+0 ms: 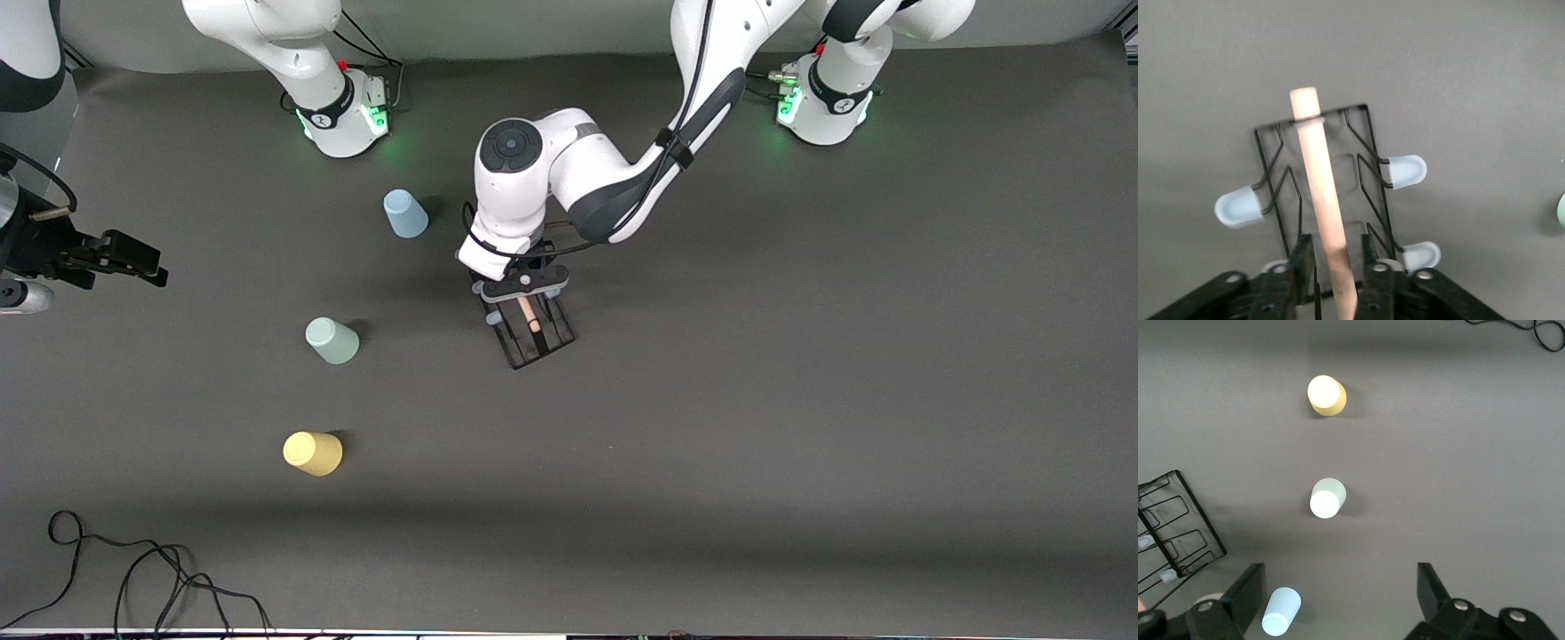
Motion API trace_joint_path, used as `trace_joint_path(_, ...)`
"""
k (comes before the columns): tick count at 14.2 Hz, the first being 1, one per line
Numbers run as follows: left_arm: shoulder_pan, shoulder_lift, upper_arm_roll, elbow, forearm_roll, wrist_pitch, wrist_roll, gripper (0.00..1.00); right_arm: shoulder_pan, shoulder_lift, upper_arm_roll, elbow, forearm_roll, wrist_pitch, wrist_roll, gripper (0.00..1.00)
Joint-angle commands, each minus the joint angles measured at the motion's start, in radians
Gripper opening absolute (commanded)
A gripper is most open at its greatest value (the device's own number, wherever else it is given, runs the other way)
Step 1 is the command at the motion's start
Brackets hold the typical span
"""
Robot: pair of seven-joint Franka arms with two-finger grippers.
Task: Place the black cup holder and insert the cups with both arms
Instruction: 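Hold the holder with the left gripper while the right gripper grasps the green cup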
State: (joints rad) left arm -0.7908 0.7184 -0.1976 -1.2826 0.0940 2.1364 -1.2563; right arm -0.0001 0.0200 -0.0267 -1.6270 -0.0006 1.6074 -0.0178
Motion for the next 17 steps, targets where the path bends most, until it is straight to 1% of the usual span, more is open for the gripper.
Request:
trace_joint_path(1, 0.011, -0.025, 0.015, 0.045, 0.03, -0.067, -0.021, 1.0, 0.024, -0.07, 0.004, -0.126, -0.009, 0.04, 0.019, 1.0)
trace_joint_path(3, 0.059, -0.066, 0.01, 0.051, 0.029, -0.171, 0.032, 1.0, 0.055, -0.151, 0.002, -0.245, -0.007, 0.095, 0.021, 1.0)
trace_joint_path(4, 0.092, -0.098, 0.009, 0.051, 0.023, -0.24, 0.098, 1.0, 0.055, -0.176, 0.002, -0.281, -0.007, 0.107, 0.021, 1.0)
trace_joint_path(6, 0.151, -0.141, 0.009, 0.049, -0.052, -0.344, 0.242, 1.0, 0.058, -0.175, 0.002, -0.307, -0.016, 0.12, 0.019, 1.0)
trace_joint_path(7, 0.15, -0.143, 0.012, 0.046, -0.072, -0.352, 0.264, 1.0, 0.058, -0.163, 0.004, -0.332, -0.018, 0.159, 0.019, 1.0)
trace_joint_path(8, 0.137, -0.129, 0.012, 0.042, -0.073, -0.342, 0.259, 1.0, 0.06, -0.158, 0.004, -0.383, -0.018, 0.219, 0.019, 1.0)
trace_joint_path(9, 0.108, -0.108, 0.012, 0.042, -0.069, -0.333, 0.252, 1.0, 0.063, -0.158, 0.005, -0.461, -0.018, 0.306, 0.021, 1.0)
trace_joint_path(10, 0.084, -0.068, 0.015, 0.045, -0.065, -0.299, 0.224, 1.0, 0.078, -0.157, 0.005, -0.547, -0.016, 0.416, 0.022, 1.0)
trace_joint_path(11, 0.081, -0.047, 0.015, 0.04, -0.056, -0.239, 0.215, 1.0, 0.078, -0.144, 0.004, -0.613, -0.013, 0.516, 0.022, 1.0)
trace_joint_path(12, 0.079, -0.027, 0.015, 0.037, -0.037, -0.195, 0.216, 0.99, 0.08, -0.111, 0.004, -0.652, -0.007, 0.592, 0.022, 1.0)
trace_joint_path(14, 0.081, -0.007, 0.013, 0.019, 0.012, -0.17, 0.238, 0.99, 0.08, -0.036, 0.004, -0.677, -0.002, 0.692, 0.024, 1.0)
trace_joint_path(17, 0.088, -0.008, 0.015, 0.017, 0.02, -0.191, 0.32, 0.99, 0.081, 0.049, 0.005, -0.688, -0.002, 0.787, 0.024, 1.0)
